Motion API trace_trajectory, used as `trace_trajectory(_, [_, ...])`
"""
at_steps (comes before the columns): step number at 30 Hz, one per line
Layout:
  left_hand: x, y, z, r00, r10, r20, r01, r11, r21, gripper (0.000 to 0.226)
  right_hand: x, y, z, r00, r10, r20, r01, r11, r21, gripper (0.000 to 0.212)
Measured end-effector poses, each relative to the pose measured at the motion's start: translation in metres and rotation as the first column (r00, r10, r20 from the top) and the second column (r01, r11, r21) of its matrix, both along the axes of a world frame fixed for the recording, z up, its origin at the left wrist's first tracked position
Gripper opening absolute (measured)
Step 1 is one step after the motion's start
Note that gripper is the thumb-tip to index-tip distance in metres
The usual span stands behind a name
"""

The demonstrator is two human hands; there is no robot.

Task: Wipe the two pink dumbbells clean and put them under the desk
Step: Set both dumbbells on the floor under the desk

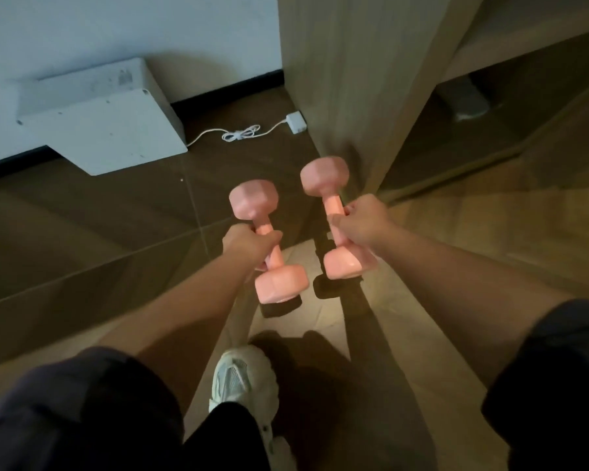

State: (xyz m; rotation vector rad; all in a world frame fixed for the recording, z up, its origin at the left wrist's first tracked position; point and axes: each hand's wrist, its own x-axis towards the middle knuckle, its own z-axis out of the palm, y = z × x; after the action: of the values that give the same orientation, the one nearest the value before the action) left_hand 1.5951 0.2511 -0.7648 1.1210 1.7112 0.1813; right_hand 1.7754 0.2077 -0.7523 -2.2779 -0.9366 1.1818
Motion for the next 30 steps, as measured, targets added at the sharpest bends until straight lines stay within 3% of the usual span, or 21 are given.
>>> trace_trajectory(4, [0.015, 0.034, -0.042, 0.997, 0.063, 0.054, -0.062, 0.998, -0.028, 0.023, 0.010, 0.045, -0.037, 0.997, 0.052, 0.061, -0.050, 0.998, -0.039, 0.021])
trace_trajectory(8, [0.027, 0.063, -0.067, 1.000, 0.012, 0.025, -0.012, 1.000, 0.024, 0.009, 0.007, 0.086, -0.063, 0.975, 0.133, 0.180, -0.107, 0.983, -0.147, 0.023])
trace_trajectory(13, [0.041, 0.092, -0.090, 0.996, 0.028, 0.084, -0.031, 0.999, 0.041, 0.014, 0.015, 0.112, -0.084, 0.958, 0.193, 0.213, -0.168, 0.977, -0.131, 0.031])
trace_trajectory(17, [0.054, 0.102, -0.101, 0.992, 0.083, 0.096, -0.085, 0.996, 0.018, 0.016, 0.017, 0.122, -0.093, 0.954, 0.211, 0.213, -0.182, 0.972, -0.147, 0.020])
trace_trajectory(30, [0.066, 0.111, -0.116, 1.000, 0.026, -0.007, -0.026, 0.998, 0.055, 0.025, 0.012, 0.138, -0.104, 0.948, 0.161, 0.276, -0.100, 0.970, -0.223, 0.022])
